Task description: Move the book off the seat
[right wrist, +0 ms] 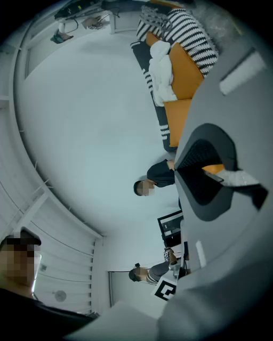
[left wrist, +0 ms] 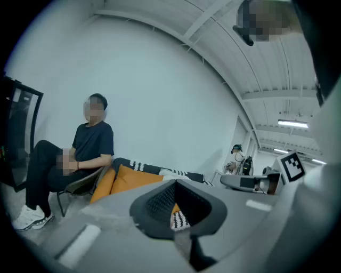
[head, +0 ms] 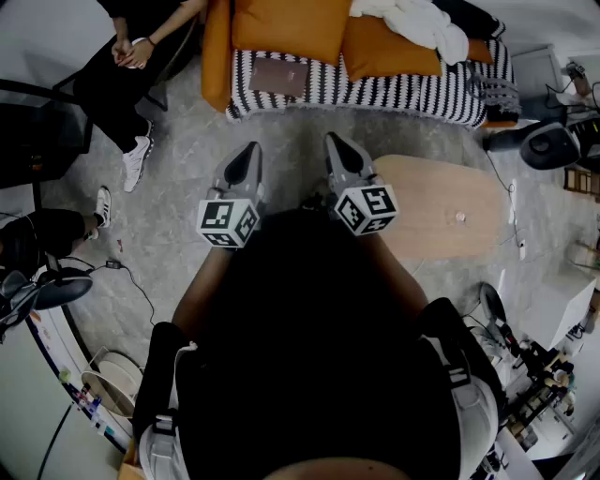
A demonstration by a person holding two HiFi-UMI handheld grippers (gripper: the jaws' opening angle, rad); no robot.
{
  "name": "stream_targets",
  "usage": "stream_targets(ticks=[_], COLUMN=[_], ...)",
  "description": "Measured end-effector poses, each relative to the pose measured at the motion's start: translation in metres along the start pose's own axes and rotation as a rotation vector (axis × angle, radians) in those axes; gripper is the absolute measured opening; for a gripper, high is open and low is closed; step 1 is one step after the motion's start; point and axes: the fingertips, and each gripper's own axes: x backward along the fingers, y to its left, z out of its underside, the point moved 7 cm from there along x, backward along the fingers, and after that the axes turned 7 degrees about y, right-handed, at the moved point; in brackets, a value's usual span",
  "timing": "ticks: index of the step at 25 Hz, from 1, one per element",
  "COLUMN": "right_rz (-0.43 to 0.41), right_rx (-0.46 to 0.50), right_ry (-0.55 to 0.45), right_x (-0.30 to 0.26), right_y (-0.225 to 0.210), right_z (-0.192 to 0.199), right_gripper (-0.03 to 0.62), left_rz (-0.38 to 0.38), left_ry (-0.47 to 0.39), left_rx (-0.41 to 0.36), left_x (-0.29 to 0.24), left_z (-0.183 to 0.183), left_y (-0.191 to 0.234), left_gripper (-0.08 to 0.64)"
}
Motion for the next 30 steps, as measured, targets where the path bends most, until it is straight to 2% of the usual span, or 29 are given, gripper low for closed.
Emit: stream_targets(ticks=[15, 30], right_rz=[-0.021, -0.104], right_rx=[-0.002, 0.000], right_ry=[-0.012, 0.021], right_x=[0.003, 0.002], right_y=[-0.022, -0.068], right_z=[-0.012, -0.026], right_gripper=[0.006, 0.006], left_rz=[-0.020, -0.114], left_ry=[0.001, -0.026], left_rx=[0.009, 0.027], left_x=[-0.020, -0.061], left_z=[-0.004, -0.017], left_y=[-0.015, -0.047], left_gripper=[0.006, 0.006])
